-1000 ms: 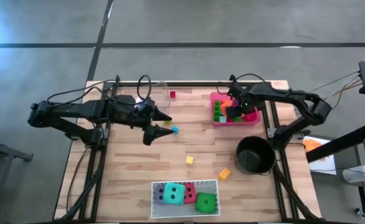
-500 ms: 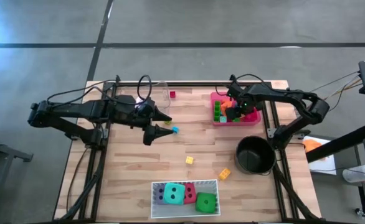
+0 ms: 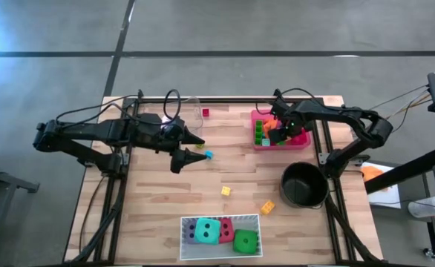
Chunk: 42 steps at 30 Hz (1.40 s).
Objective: Pick & Place Toys
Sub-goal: Put the yellow game piece into the red bin
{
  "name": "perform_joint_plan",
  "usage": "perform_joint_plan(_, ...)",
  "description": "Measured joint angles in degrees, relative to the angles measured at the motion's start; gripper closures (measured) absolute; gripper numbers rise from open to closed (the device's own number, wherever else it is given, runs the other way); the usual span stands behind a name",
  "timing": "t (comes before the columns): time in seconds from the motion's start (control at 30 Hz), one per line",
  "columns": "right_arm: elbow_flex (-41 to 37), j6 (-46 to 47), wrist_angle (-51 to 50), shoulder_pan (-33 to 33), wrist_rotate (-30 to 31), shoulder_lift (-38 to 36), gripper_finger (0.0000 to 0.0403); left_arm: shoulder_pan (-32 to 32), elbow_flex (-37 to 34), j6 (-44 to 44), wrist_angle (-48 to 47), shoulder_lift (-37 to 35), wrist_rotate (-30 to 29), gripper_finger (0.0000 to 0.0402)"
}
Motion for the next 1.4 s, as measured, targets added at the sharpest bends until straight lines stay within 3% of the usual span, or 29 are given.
perform_joint_plan(0.1,0.01,-0.16,0.03,0.02,-0.09,0.0,0.0248,0.0,0.0,0.0,0.0,0.0,0.0,0.0053)
perform_joint_plan(0.4,0.13,-0.2,0.43,0.0,0.07,-0.11,0.0122,0.0,0.0,-0.06,-0.02,0.0,0.0,0.0053)
perform_joint_plan(0.57,0.14,-0.2,0.12,0.16,-0.2,-0.41,0.0079,0.0,0.0,-0.2,-0.09,0.0,-0.02,0.0053)
perform_joint_plan(0.87,0.05,0.1,-0.76,1.93,-0.65,-7.09,0.0069,0.18,0.0,-4.72,-3.42,0.41,-0.48,0.0053)
perform_joint_plan(1.1,0.05,-0.07,-0.44,7.96,-6.06,-16.89,0.0069,0.33,-0.02,-6.92,-6.04,6.25,-0.03,0.0053)
perform_joint_plan(1.4,0.05,5.03,2.26,20.16,-10.76,-29.02,0.0069,0.17,-0.04,11.45,-8.75,15.98,0.8,0.0053)
